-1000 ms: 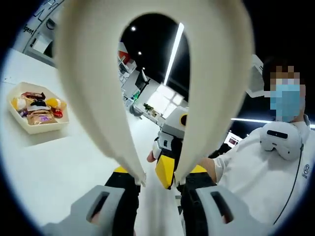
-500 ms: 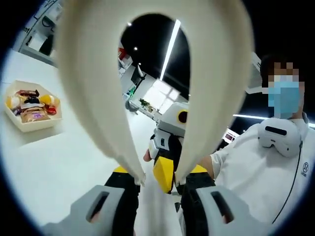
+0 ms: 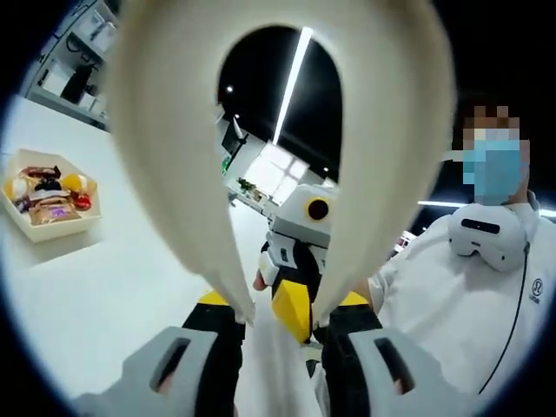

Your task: Place the target food into the container with the food tongs after gripping and lifting it, then release it inside without dropping or visibly crushing the food.

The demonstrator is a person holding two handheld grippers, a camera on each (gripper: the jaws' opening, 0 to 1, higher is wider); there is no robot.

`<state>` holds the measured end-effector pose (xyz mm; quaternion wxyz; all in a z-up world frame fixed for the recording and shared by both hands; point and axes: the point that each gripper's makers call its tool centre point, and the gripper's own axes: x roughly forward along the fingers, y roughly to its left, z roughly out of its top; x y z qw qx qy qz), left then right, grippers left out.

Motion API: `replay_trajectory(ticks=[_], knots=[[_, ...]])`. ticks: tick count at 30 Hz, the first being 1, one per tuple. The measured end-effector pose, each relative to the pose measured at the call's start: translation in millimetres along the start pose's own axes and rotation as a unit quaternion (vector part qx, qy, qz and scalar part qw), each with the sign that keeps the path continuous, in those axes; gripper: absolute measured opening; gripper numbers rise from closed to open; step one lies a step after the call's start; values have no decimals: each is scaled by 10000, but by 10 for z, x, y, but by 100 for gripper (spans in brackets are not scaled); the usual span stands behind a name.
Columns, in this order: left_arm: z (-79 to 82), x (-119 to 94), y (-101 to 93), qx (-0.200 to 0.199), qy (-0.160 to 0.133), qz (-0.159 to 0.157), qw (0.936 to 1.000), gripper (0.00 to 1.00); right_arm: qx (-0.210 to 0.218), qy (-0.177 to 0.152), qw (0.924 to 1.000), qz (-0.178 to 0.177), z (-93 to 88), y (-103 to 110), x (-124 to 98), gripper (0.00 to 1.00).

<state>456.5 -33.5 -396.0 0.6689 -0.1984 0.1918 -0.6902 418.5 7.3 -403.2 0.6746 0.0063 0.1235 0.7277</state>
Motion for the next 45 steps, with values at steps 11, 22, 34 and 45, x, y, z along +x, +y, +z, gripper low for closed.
replay_trajectory(ticks=[11, 22, 34, 45], knots=[[44, -26, -71, 155, -59, -151, 9997, 33, -163, -147, 9997, 76, 58, 49, 3, 0], [105, -61, -105, 260, -168, -191, 9993, 36, -276, -220, 9993, 116, 88, 81, -4, 0], [110, -142, -105, 231, -286, -113, 9993, 31, -229, -328, 9992, 11, 91, 28, -76, 0], [80, -150, -135, 325, -282, -102, 9990, 26, -83, -338, 9994, 93, 65, 45, -75, 0]])
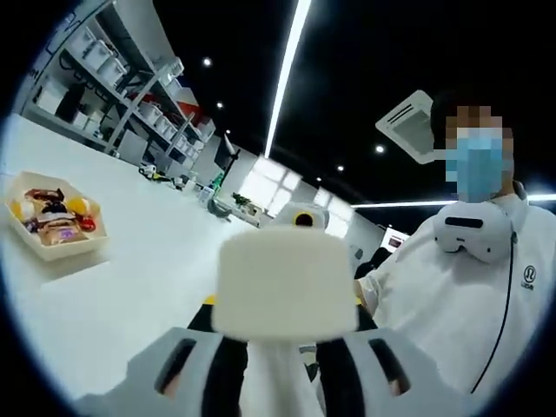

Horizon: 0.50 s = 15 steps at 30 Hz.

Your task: Place the target food into the container with the food tongs after gripping and lifting it, then release it inside without dropping or visibly crushing the food.

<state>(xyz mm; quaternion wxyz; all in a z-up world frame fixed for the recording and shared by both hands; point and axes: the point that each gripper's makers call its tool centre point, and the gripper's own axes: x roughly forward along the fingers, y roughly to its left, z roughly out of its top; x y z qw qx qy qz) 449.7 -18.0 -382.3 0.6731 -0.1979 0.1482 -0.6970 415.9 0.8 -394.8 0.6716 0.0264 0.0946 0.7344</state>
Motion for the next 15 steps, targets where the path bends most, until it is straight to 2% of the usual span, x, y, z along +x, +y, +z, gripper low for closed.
replay_trajectory(ticks=[8, 11, 15], knots=[[-27, 0, 28, 41, 177, 101, 9998, 25, 282, 131, 9995, -21, -46, -9, 15, 0], [-53, 4, 40, 59, 273, 141, 9995, 25, 296, 232, 9993, 26, -66, 23, 52, 4], [-51, 2, 45, 57, 271, 158, 9995, 25, 366, 200, 9991, -44, -63, -6, 44, 1]])
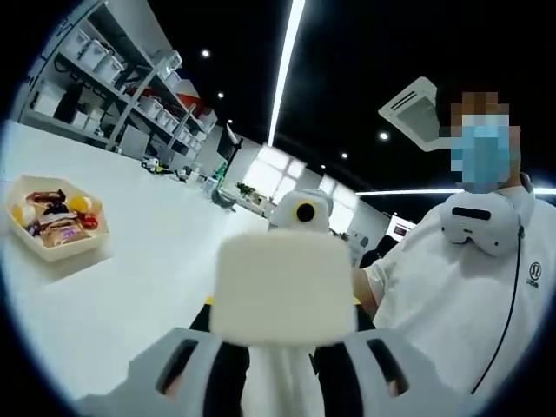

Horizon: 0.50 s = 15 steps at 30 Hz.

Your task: Place the target food into the container with the food tongs after gripping and lifting it, then release it inside without dropping or visibly crushing the food.

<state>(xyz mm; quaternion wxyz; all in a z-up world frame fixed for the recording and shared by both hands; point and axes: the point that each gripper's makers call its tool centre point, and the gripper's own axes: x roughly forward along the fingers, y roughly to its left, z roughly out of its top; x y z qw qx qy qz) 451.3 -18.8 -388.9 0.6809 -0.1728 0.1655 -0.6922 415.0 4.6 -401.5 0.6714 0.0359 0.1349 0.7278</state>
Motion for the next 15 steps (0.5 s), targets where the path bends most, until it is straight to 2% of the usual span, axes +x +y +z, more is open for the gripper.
replay_trajectory(ticks=[9, 15], knots=[[-51, 43, 7, -55, 48, -12, 10000, 26, -60, 21, 10000, -6, -6, -7, 10, 0], [-43, 43, 16, -3, -81, 20, 10000, 28, -55, -17, 10000, -32, -1, -12, -9, 0]])
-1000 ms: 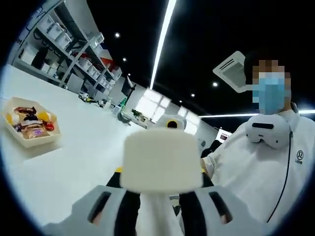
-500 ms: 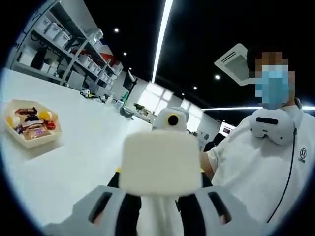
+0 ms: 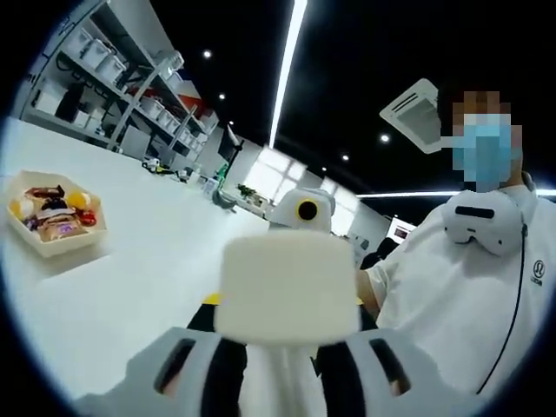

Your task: Place the target food into the container with the food tongs after gripping and lifting it, then release it inside without dropping or visibly crushing the food.

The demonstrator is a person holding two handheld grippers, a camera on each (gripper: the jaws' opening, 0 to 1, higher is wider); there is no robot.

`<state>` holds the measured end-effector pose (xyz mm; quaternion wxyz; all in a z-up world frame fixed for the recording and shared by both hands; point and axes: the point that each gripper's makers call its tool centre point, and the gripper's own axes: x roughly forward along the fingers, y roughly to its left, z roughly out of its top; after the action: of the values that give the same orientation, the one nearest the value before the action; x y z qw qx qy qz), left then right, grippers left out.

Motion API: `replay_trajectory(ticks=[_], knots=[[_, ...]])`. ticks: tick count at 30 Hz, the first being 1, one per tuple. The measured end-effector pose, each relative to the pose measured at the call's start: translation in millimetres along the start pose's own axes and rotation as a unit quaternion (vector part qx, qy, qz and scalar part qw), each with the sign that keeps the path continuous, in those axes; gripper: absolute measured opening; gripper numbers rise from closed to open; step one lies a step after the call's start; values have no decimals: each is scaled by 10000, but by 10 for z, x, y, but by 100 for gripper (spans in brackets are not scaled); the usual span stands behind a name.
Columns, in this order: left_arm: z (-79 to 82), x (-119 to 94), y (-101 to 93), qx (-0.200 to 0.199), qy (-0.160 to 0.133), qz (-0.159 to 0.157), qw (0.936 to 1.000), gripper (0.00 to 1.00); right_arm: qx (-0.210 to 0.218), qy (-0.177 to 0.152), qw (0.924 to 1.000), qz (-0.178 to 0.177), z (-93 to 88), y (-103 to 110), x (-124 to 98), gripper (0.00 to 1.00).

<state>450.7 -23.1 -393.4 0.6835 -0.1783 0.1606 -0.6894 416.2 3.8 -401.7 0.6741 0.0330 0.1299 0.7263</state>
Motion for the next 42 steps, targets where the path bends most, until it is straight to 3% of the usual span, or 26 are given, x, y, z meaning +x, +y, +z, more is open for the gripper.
replay_trajectory(ticks=[6, 14, 25, 42], knots=[[29, -20, -38, 95, -106, -28, 9999, 33, -33, -21, 10000, -46, -2, -18, -21, 0], [-23, -52, -29, 187, -8, 81, 9998, 35, -145, -23, 9999, -76, 10, -18, -49, 0], [-37, -165, 54, 367, 97, 473, 9982, 37, -199, 47, 9997, -148, -17, -40, -107, 0], [-27, -327, 78, 502, 122, 736, 9959, 37, -332, 265, 9989, -210, -73, -56, -187, 0]])
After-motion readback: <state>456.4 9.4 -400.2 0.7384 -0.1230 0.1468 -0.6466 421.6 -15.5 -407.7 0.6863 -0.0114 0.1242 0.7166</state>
